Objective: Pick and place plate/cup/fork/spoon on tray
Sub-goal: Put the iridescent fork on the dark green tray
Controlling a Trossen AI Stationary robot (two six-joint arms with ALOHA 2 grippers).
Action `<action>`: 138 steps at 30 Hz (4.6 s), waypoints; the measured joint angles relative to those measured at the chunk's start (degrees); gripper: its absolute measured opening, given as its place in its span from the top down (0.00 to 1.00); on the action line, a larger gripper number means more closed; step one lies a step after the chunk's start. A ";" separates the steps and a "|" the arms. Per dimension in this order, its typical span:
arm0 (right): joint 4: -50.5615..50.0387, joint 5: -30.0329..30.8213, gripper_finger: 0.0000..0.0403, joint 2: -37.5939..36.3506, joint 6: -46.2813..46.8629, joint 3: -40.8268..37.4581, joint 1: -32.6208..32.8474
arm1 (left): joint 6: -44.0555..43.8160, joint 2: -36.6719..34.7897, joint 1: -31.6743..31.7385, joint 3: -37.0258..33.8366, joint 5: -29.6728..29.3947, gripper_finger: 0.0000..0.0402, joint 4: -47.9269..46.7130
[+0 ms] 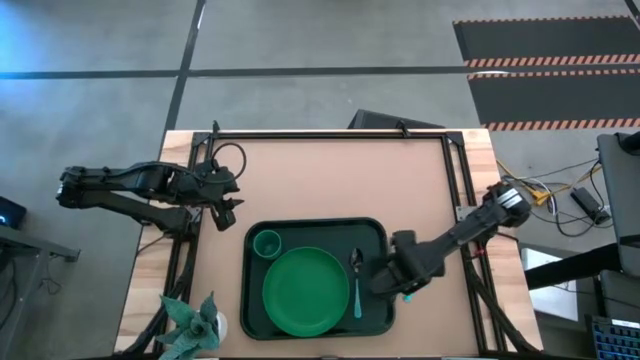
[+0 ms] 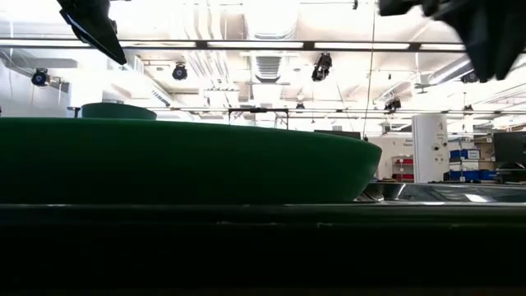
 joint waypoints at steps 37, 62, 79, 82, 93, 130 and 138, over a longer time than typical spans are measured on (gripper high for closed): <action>39.29 -9.00 0.62 -12.84 13.46 -42.71 1.93 | 0.17 -0.35 0.00 0.00 0.00 0.65 -0.06; 14.87 -2.15 0.98 -10.88 4.65 -17.42 1.55 | 0.07 -0.28 -0.02 -0.07 0.02 0.65 -0.06; 10.21 4.36 0.98 9.50 -3.09 6.16 1.68 | 0.07 -0.35 0.00 -0.11 0.05 0.65 -0.06; 15.45 3.76 0.98 10.82 -3.84 4.32 1.68 | 0.04 -0.35 -0.02 -0.13 1.05 0.65 -0.06; 29.12 2.30 0.98 10.90 -3.79 -5.48 1.67 | 0.01 -0.24 -0.02 -0.90 2.01 0.65 -0.11; 37.11 6.95 0.98 8.92 -8.49 -13.58 -3.07 | -1.44 0.63 -0.02 -0.90 1.97 0.65 -0.02; 33.68 8.18 0.98 6.66 -9.64 -13.56 -3.96 | -1.42 0.63 -0.02 -0.90 1.90 0.65 -0.02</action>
